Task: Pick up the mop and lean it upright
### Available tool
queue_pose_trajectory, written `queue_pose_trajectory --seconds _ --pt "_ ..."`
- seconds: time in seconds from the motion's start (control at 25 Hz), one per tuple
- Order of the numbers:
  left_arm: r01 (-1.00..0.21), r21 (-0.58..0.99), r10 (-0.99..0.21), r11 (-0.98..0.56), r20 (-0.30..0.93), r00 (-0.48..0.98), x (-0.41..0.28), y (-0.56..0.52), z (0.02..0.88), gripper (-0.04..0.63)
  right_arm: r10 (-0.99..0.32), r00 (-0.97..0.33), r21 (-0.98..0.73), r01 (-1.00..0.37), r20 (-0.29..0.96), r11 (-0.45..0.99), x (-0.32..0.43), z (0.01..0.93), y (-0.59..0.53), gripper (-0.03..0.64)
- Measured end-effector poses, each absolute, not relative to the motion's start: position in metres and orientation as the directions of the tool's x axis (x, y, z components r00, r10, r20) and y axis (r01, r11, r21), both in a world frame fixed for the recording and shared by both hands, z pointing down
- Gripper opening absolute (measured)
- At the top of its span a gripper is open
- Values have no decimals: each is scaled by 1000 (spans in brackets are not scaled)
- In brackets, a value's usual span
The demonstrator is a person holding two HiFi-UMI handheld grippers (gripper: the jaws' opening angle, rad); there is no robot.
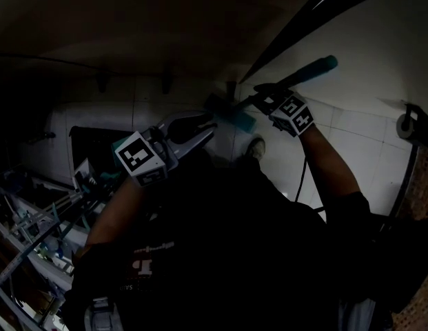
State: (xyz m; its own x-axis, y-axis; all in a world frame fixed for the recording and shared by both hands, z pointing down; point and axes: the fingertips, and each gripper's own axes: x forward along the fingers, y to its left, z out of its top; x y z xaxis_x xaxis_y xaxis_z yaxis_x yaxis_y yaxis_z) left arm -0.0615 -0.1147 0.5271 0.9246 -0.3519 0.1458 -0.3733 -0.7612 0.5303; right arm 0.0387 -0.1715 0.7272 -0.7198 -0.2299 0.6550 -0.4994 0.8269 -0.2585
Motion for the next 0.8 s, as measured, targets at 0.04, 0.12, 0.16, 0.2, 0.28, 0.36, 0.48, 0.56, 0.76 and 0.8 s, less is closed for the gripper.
queue_pose_trajectory --seconds 0.04,0.12,0.16,0.2,0.28,0.36,0.48,0.56,0.76,0.8 --pt "-374 532 -351 -760 148 924 -62 -114 529 84 -217 -716 -256 -490 664 833 39 733 -171 137" --pt "-374 537 -351 -756 151 924 -63 -112 532 83 -192 -706 -253 -474 681 844 39 743 -171 138" --pt "-374 540 -349 -754 152 925 -64 -112 534 82 -181 -702 -252 -466 689 848 39 748 -172 138" --pt "-372 544 -348 -752 153 925 -64 -111 536 81 -169 -699 -253 -458 695 852 39 753 -172 138" --pt "-371 551 -344 -748 156 926 -64 -109 539 81 -149 -692 -252 -443 707 861 39 763 -173 138" --pt "-373 557 -343 -742 163 925 -65 -109 542 81 -131 -681 -252 -433 720 865 40 773 -175 138" --pt "-376 562 -342 -736 170 924 -65 -109 544 80 -105 -661 -258 -428 743 866 43 788 -176 138" --pt "-376 565 -340 -735 174 924 -64 -108 544 80 -90 -660 -265 -418 746 869 42 796 -174 138" --pt "-378 572 -329 -728 192 925 -62 -106 552 78 -36 -665 -283 -365 746 887 34 818 -162 138" --pt "-378 574 -326 -727 197 925 -62 -106 556 78 -28 -662 -288 -363 749 886 33 826 -161 138"
